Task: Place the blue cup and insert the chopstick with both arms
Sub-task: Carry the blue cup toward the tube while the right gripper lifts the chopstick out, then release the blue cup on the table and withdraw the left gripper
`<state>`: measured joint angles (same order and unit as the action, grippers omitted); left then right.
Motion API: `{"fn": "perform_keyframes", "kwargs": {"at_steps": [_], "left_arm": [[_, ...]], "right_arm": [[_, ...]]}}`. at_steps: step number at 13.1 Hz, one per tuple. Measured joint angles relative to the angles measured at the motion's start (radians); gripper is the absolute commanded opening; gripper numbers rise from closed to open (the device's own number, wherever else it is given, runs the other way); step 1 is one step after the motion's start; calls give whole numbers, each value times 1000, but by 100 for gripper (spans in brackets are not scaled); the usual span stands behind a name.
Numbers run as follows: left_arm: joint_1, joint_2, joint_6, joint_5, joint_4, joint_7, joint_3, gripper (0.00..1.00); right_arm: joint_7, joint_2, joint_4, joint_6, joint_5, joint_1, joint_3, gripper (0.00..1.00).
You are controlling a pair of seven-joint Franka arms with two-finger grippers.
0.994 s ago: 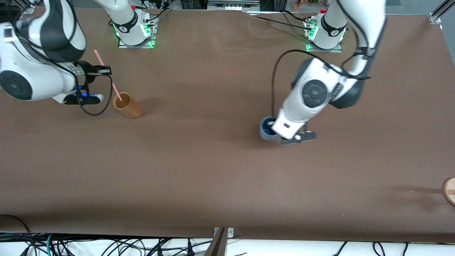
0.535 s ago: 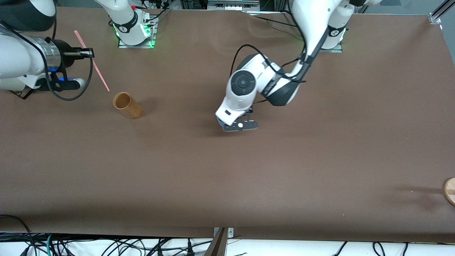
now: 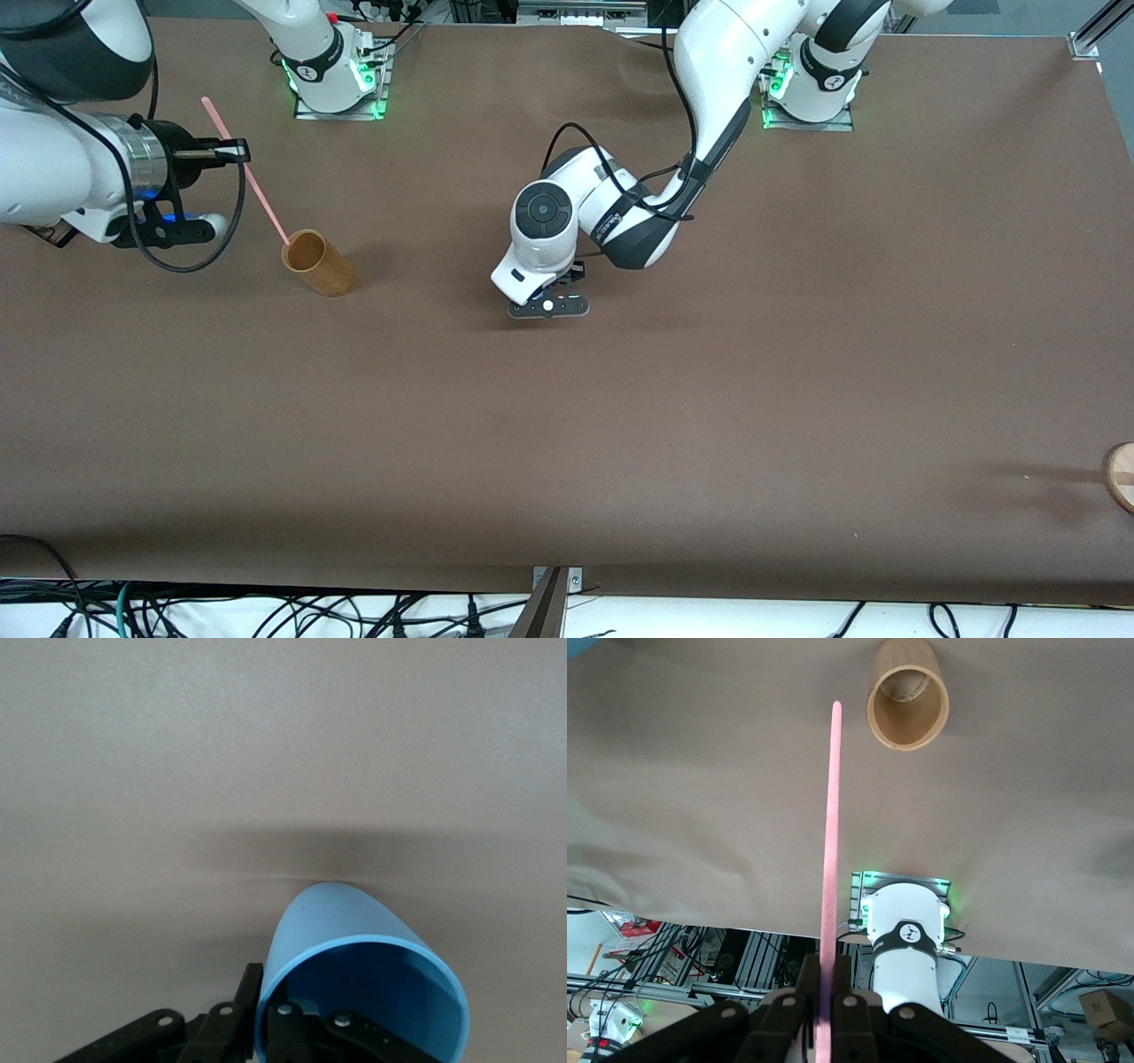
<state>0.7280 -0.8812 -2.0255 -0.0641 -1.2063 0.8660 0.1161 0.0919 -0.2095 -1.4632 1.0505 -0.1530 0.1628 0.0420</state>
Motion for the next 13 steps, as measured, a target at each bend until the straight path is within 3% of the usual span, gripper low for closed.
{"fn": "perform_keyframes", "kwargs": {"at_steps": [2, 4, 9, 13], "left_arm": [[-1, -4, -3, 0, 14, 0, -8, 62], [-5, -1, -1, 0, 36, 0, -11, 100], [-65, 103, 70, 0, 74, -24, -18, 100], [-215, 272, 219, 0, 77, -222, -26, 100]], "right_arm": [[0, -4, 8, 0, 0, 8, -1, 0], [0, -4, 14, 0, 0, 12, -1, 0], [0, -4, 15, 0, 0, 12, 0, 0], [0, -4, 16, 0, -17, 22, -2, 0]]}}
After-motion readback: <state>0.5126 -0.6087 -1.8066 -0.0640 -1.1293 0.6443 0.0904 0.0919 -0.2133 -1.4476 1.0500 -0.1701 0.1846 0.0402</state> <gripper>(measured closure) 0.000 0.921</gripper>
